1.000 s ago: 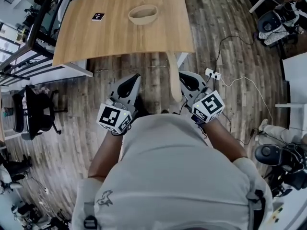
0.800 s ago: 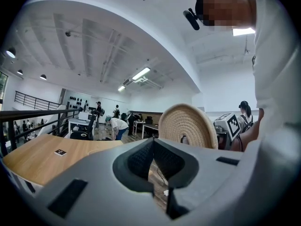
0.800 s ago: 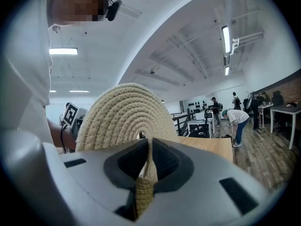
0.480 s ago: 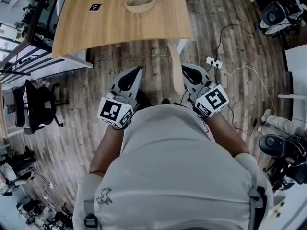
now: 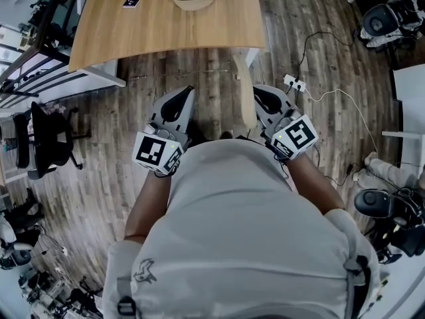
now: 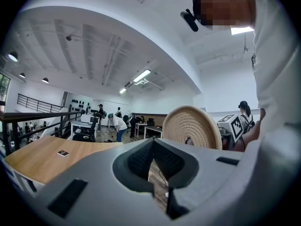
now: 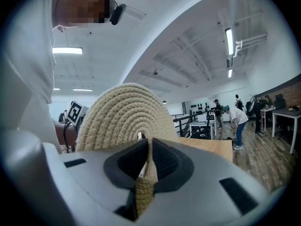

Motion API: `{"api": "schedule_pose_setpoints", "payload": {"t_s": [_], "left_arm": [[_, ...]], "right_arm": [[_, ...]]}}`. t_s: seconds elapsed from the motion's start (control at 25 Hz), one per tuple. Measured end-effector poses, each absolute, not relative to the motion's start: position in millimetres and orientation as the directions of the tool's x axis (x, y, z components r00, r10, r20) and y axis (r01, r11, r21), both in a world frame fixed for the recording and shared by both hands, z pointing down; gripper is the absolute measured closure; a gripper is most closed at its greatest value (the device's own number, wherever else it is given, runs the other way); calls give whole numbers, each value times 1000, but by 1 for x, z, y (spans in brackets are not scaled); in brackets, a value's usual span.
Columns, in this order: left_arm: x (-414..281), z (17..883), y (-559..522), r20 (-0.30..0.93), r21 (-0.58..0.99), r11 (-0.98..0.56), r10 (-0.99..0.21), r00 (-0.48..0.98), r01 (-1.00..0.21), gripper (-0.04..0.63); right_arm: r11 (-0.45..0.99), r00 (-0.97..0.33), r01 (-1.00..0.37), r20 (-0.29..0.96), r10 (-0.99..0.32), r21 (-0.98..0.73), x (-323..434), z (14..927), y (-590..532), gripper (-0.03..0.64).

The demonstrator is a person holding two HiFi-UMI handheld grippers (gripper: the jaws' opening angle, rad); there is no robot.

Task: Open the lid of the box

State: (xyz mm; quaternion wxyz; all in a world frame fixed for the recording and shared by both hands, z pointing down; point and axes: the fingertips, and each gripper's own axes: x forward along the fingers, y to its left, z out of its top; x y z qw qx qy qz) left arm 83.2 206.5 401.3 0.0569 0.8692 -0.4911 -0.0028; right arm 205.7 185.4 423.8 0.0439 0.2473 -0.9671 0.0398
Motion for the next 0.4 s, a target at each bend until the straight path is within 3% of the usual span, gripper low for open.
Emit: {"api": "schedule_pose_setpoints", "payload": {"t_s": [0.4], "left_arm": [[76, 406, 207, 41, 126, -486, -868, 494, -865, 589]], "right_arm": [[882, -882, -467, 108, -460, -62, 207, 427, 183, 580]]}}
